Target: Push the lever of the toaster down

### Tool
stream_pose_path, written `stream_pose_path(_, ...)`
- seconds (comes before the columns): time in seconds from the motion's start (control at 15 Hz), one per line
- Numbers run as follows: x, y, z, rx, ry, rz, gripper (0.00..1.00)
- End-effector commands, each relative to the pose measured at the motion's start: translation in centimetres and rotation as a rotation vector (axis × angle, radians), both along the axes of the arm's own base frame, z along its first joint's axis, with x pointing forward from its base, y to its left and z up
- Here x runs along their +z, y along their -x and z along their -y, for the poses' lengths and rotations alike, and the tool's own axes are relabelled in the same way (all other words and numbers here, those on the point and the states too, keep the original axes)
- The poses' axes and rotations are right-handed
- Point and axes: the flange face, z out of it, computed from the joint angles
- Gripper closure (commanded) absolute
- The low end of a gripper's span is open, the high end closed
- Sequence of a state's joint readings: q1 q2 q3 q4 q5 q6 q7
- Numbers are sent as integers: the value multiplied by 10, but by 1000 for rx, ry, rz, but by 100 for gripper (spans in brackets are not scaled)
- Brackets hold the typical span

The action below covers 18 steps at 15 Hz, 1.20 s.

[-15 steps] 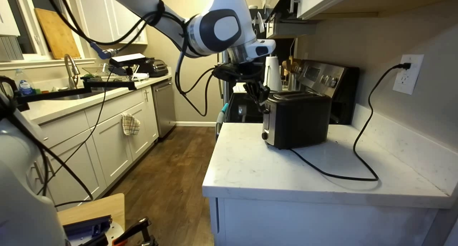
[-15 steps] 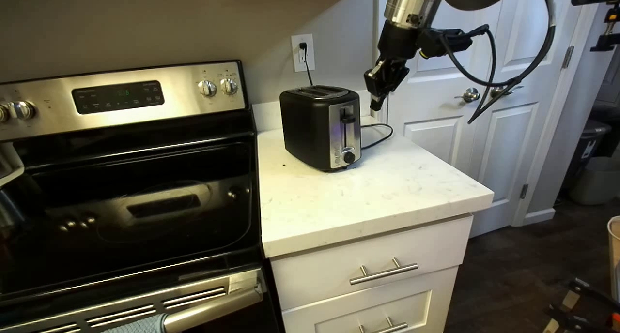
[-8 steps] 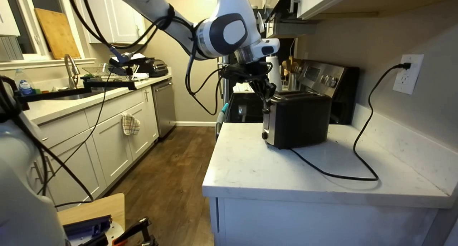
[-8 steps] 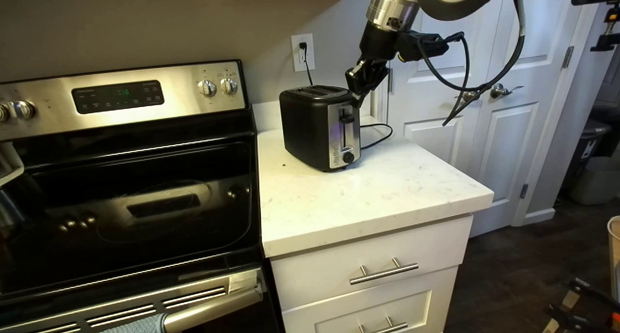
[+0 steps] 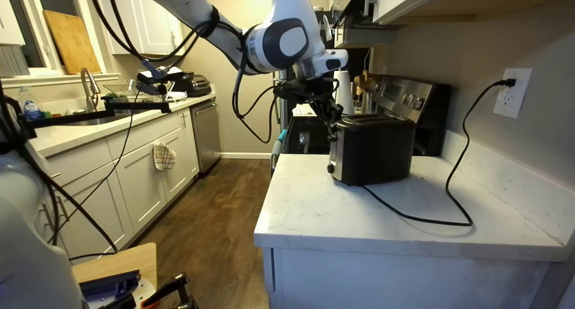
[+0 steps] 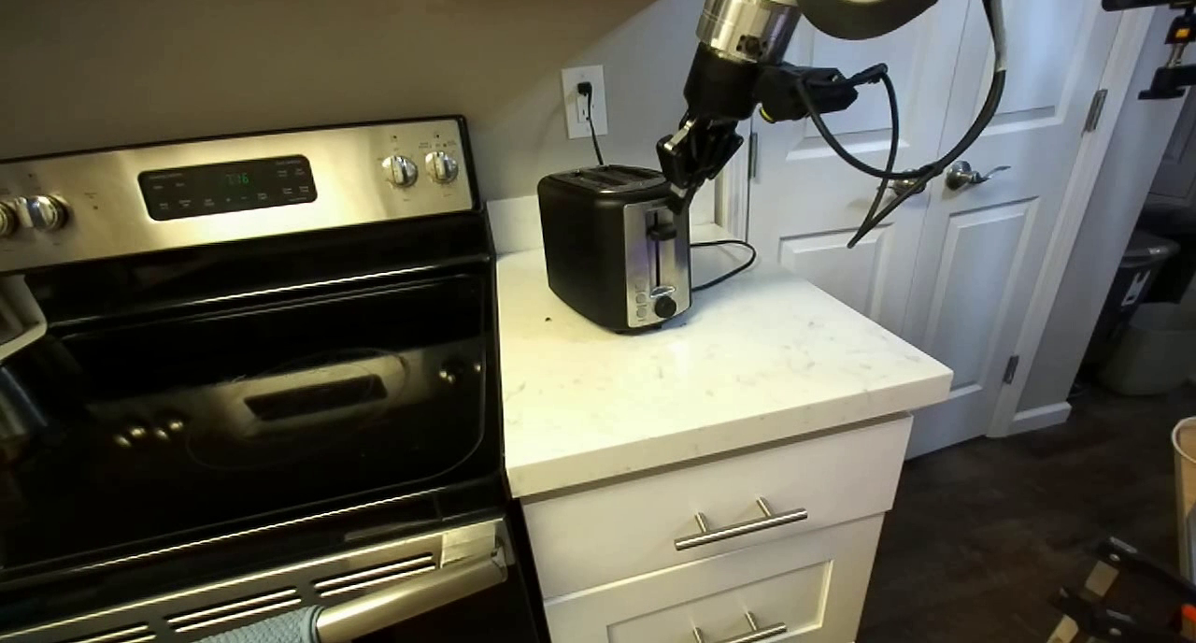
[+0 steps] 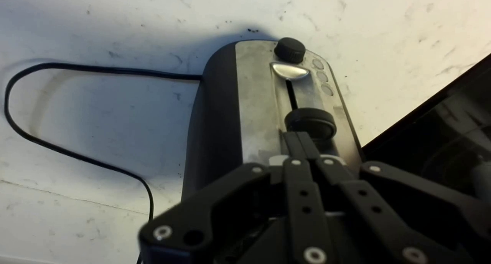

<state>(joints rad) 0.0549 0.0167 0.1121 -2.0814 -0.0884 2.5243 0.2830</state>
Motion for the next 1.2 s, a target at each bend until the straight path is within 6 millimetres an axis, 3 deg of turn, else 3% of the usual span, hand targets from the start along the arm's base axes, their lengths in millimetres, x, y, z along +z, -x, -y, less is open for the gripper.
stream_pose_path(0.0, 2, -1, -10, 29, -17, -33, 100)
stream_pose_path(0.47, 3, 1, -19, 38, -3, -24, 100)
stream_pose_path(1.13, -23, -13, -16, 39, 13, -20, 100)
